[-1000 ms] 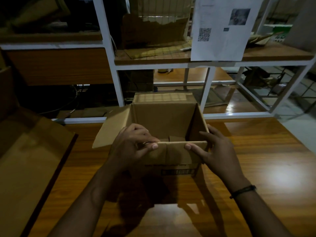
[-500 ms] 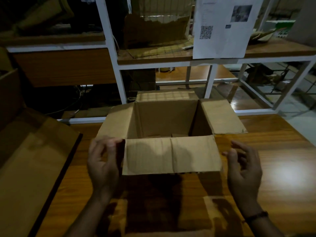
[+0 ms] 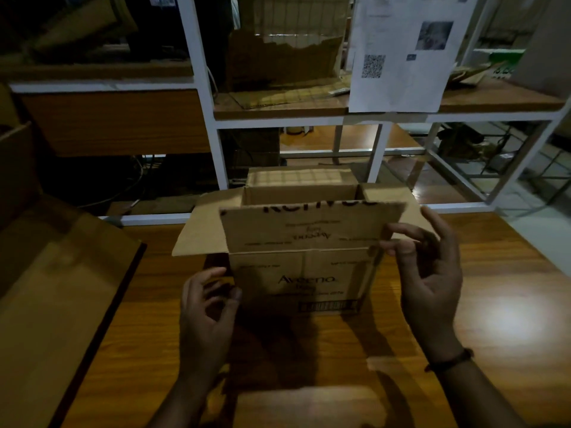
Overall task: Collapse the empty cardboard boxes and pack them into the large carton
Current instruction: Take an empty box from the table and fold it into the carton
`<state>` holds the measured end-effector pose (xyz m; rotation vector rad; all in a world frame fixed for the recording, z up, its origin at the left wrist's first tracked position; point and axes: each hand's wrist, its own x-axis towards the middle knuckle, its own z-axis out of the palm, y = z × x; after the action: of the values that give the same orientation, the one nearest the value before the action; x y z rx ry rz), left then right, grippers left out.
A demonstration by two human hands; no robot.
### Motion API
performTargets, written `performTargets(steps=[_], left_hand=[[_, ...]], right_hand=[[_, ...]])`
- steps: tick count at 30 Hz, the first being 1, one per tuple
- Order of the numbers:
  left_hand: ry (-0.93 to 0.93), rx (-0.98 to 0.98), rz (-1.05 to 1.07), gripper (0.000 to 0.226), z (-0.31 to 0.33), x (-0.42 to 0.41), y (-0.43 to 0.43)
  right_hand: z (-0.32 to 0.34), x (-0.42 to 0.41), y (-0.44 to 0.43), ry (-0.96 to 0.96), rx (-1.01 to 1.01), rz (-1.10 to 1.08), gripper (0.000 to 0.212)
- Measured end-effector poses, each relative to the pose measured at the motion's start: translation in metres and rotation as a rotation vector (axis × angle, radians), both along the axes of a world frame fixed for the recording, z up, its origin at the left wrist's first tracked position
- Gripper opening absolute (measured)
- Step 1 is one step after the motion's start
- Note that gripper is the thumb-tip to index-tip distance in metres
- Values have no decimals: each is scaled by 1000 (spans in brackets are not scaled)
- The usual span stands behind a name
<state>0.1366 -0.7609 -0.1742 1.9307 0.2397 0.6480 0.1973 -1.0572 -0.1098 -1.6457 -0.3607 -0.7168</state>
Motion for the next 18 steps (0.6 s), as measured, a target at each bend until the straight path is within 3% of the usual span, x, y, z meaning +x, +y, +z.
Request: performTargets(steps=[5,11,14,18], left_hand=[[-30,67,-46,50,-4,-1,4],[3,63,-88,66,-9,2,9],[-2,79,-124,70,-13,3,8],[19,84,-185,74,-15,4,4]], right_hand=[[-7,14,1,44,-154,-37,49],[-38,1,0,-110,-308,-251,31],[-62,-9,3,-74,-346,-347,34],[-84,-13,8,-31,-393,-291,41]])
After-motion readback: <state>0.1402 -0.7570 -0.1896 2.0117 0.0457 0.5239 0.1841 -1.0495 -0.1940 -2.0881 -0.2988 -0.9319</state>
